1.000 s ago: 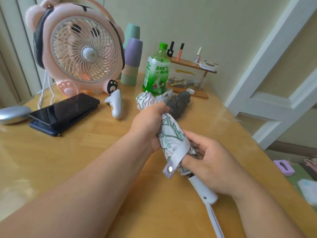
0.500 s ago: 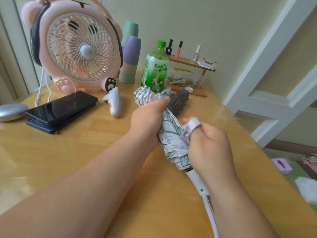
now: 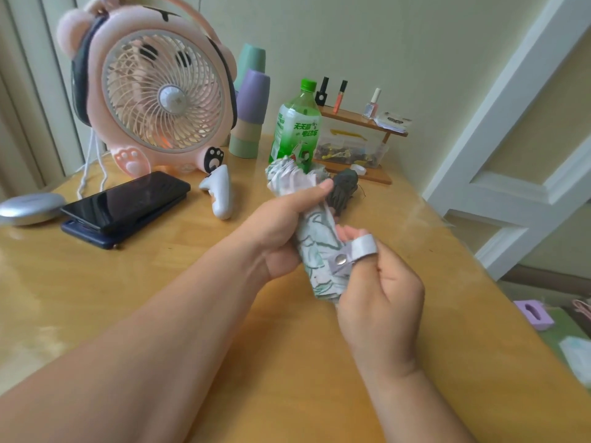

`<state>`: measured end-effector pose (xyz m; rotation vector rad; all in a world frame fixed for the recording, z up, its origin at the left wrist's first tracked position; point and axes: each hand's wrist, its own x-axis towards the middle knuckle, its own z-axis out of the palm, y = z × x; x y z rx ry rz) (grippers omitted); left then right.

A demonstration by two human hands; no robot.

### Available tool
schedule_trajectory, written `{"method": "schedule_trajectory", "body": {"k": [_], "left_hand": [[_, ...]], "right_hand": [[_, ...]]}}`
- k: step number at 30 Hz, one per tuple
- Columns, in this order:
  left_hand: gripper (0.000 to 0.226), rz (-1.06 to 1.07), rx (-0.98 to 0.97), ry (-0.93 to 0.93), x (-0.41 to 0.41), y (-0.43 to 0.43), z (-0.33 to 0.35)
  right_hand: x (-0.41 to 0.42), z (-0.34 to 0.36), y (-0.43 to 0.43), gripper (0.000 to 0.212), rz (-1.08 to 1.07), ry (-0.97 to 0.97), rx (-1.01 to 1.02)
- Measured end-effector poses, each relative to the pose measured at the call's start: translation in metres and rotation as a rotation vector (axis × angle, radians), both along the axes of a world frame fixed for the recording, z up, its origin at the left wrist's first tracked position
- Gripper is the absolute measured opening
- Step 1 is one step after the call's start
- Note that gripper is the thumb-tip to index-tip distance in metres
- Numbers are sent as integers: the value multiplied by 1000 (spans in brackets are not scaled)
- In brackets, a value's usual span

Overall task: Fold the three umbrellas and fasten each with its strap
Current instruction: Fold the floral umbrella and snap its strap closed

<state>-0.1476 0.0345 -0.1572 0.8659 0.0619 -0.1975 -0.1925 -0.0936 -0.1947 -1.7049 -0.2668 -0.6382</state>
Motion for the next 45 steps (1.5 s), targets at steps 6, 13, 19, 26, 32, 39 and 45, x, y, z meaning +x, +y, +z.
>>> {"method": "schedule_trajectory", "body": {"k": [6,13,19,26,32,39,45], "left_hand": [[60,-294,94,-386,-1,15,-5],[26,72,7,-316,0,-17,-9],[34,283,-76,-49,6,-24,-15],[43,-105,-30,-254,-1,-16,1],[52,-341,-107,-502,1,-7,-15],[39,-58,-51,-342,0,-22,-4],[39,308,139,-209,0,-22,7]], "right_hand": [[4,21,-18,39,89,133,396],[6,24,-17,36,150,182,449],[6,8,-11,27,98,11,129],[2,8,-23,28,-3,-95,154],[-3,15,-25,29,163,99,477],[-3,18,-25,28,202,55,489],[20,17,-25,47,-55,-298,-307]]}}
